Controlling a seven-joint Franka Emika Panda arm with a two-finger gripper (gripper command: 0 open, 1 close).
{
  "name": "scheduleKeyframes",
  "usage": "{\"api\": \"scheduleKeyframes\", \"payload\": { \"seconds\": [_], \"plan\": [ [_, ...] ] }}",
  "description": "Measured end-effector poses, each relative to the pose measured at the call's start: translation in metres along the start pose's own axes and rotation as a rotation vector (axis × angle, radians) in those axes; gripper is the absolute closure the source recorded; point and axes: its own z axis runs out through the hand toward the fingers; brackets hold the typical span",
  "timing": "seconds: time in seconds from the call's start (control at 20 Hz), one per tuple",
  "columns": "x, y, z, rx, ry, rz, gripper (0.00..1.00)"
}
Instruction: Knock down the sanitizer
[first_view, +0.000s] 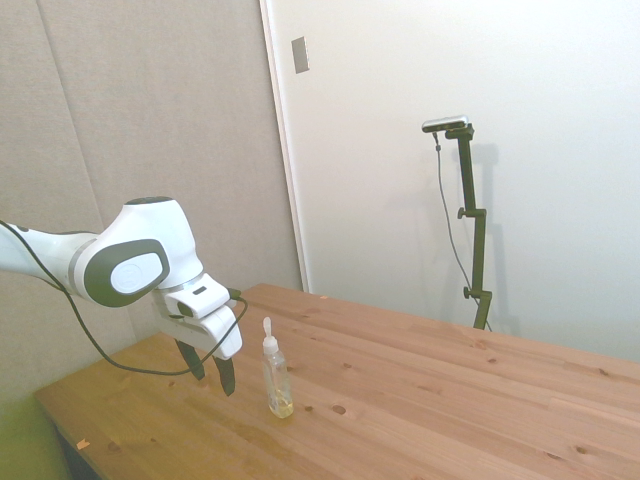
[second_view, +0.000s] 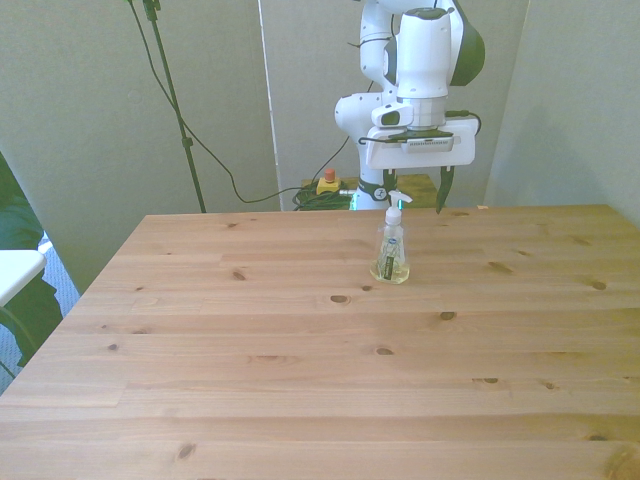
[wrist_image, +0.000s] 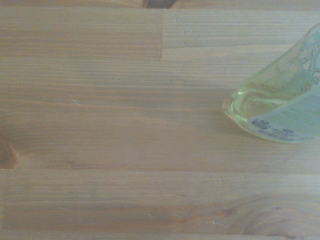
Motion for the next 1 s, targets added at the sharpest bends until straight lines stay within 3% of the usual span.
{"api": "scheduleKeyframes", "payload": {
  "seconds": [0.1, 0.15, 1.0],
  "plan": [
    [0.0, 0.0, 0.001, -0.001, -0.001, 0.001, 0.0],
    [0.001, -0.001, 0.001, -0.001, -0.002, 0.004, 1.0],
    [0.032, -0.01, 0.009, -0.003, 0.018, 0.097, 1.0]
  ]
}}
